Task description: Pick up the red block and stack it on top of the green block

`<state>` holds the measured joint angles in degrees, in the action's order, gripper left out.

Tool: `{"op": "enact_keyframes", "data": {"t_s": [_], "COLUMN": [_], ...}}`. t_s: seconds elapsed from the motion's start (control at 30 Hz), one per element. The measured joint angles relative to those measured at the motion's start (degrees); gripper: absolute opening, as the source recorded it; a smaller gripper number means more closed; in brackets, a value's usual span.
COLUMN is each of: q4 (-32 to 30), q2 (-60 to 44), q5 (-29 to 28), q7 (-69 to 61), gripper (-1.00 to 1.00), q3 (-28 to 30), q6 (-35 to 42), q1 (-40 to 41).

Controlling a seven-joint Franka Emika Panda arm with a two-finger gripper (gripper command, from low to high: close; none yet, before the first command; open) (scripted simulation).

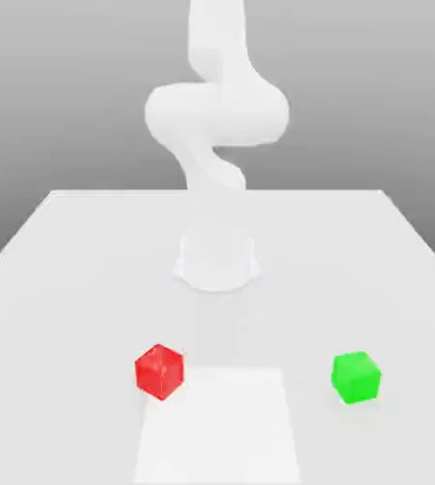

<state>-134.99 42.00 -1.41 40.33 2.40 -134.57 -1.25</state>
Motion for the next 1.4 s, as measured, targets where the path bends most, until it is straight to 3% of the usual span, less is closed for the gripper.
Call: {"op": "enact_keyframes", "data": {"t_s": [0.47, 0.77, 0.9, 1.03, 1.07, 1.27, 1.4], "q4": [-18.0, -29.4, -29.7, -28.4, -28.1, -28.0, -29.1], "q2": [-21.5, -35.5, -43.6, -52.1, -53.4, -54.0, -48.2], "q5": [-4.9, -4.9, 4.2, 16.8, 18.1, 18.7, 10.0], "q7": [-33.4, -57.0, -66.0, -75.2, -76.2, -76.7, -70.3], "gripper": [0.0, 0.0, 0.0, 0.0, -1.0, -1.0, -1.0], "q3": [13.7, 20.6, 18.9, 8.5, 6.4, 5.3, 10.8], "q6": [-15.5, -25.5, -31.9, -38.5, -39.6, -40.0, -35.5], "q1": [-5.1, -6.8, -6.9, 0.2, 2.1, 3.0, -0.3]}}
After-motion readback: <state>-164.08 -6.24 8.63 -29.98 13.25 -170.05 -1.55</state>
